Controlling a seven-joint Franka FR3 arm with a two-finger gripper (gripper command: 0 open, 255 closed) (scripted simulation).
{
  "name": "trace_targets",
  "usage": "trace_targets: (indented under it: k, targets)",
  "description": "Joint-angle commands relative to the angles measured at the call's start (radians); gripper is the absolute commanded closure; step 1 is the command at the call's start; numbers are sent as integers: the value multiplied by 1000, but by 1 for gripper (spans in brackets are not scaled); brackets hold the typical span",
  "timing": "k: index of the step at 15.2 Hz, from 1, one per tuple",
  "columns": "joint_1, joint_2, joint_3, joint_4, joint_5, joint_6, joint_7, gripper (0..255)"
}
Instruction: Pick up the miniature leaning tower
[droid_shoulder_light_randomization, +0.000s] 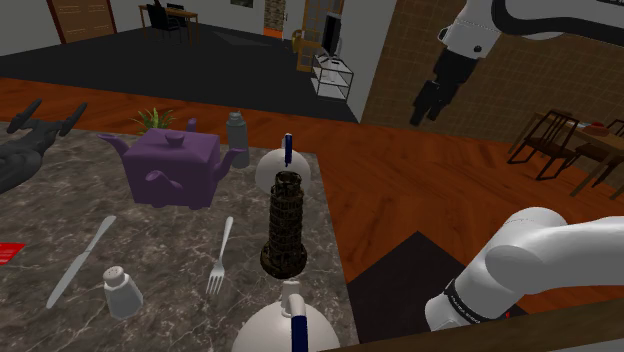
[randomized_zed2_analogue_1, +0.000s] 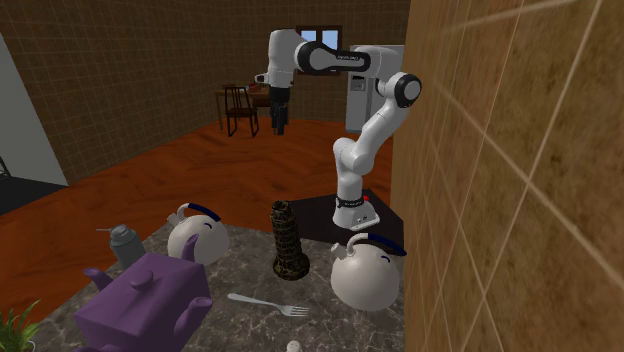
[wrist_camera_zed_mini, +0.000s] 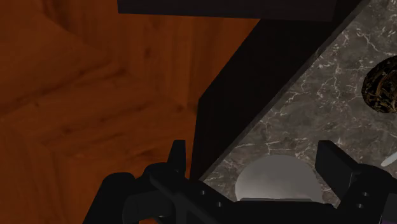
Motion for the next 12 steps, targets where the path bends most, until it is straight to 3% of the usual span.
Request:
trace_targets:
  k: [1, 12]
  targets:
    - [0, 0, 0, 0, 0, 0, 0, 0]
    - [63, 186, 250, 77, 112, 46, 246, 0]
